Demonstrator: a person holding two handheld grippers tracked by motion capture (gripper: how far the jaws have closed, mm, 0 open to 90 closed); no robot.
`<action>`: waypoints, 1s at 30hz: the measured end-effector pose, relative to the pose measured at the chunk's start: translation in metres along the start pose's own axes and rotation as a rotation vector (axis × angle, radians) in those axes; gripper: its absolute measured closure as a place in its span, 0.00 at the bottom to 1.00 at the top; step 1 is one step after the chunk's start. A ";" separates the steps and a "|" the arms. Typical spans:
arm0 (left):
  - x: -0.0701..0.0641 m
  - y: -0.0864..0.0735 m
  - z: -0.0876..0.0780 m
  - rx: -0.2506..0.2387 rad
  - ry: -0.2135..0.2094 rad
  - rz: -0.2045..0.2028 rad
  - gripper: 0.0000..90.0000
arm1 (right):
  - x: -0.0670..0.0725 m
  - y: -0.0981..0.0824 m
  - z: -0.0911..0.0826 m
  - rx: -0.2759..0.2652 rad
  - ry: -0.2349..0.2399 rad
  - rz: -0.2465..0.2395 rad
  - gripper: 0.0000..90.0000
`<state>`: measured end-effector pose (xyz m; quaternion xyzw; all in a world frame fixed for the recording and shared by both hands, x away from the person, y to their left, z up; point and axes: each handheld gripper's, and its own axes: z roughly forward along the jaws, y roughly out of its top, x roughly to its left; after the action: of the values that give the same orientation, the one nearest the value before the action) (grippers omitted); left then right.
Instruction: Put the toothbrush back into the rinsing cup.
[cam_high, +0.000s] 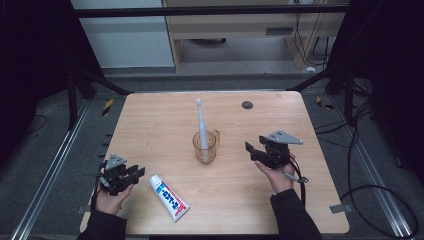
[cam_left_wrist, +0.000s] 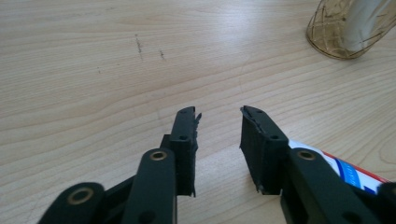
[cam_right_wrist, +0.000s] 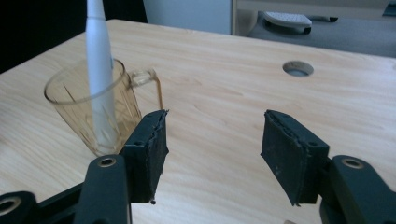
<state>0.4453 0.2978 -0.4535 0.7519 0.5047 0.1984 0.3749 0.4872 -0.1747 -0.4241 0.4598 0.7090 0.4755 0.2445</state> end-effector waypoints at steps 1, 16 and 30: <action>0.000 0.000 -0.001 0.003 -0.001 0.007 0.78 | -0.003 -0.004 -0.002 0.008 -0.007 -0.005 0.45; -0.017 -0.012 -0.010 0.077 -0.061 0.063 0.99 | -0.018 -0.029 -0.016 0.082 -0.039 -0.023 0.44; -0.043 -0.029 -0.011 0.171 -0.162 0.151 1.00 | -0.034 -0.049 -0.031 0.137 -0.080 -0.038 0.41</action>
<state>0.4022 0.2689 -0.4654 0.8306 0.4298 0.1208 0.3329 0.4580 -0.2249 -0.4580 0.4803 0.7382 0.4025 0.2497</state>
